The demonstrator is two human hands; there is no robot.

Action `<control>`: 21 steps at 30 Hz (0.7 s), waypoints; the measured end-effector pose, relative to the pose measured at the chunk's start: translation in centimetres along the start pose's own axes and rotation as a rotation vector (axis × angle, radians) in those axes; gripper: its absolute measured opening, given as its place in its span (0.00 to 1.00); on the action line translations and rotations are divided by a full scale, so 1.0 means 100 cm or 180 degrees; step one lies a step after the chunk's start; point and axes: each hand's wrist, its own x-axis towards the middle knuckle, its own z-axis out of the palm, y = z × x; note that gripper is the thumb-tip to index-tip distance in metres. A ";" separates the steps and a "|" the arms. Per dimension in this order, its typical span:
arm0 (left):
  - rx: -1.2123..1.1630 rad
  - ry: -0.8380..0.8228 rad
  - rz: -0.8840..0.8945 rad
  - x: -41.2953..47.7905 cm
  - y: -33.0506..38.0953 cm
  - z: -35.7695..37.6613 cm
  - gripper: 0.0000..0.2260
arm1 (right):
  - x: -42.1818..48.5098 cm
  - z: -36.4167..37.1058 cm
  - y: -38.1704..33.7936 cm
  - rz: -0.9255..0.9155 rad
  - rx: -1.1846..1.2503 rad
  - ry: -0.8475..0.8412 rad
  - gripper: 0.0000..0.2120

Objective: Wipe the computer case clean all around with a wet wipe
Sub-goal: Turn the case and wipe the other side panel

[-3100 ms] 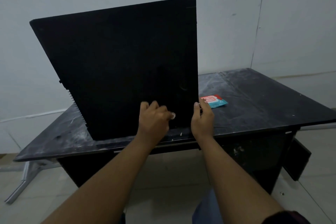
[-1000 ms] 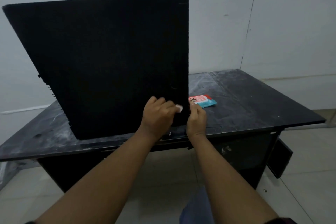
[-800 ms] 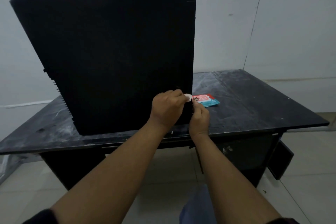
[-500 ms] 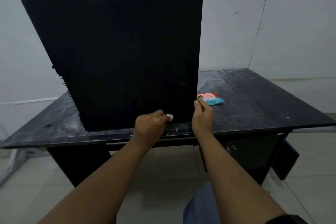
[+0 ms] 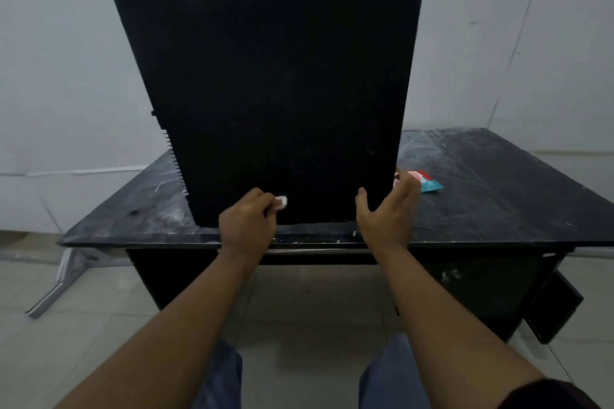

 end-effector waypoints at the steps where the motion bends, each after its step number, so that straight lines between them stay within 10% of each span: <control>1: 0.0050 -0.0152 -0.0074 -0.002 0.003 0.001 0.05 | -0.002 0.003 -0.003 -0.0064 -0.0374 0.0234 0.33; 5: 0.0035 -0.0291 0.0156 0.011 0.026 0.002 0.04 | -0.023 0.020 -0.029 -0.0452 -0.0907 0.0720 0.28; 12: -0.0126 -0.0248 0.0519 0.009 0.023 0.010 0.06 | -0.055 0.050 -0.062 -0.1181 -0.0601 -0.0301 0.12; 21: -0.1310 -0.0327 -0.1095 -0.020 0.004 0.003 0.11 | -0.072 0.078 -0.075 -0.1261 -0.0235 -0.0808 0.10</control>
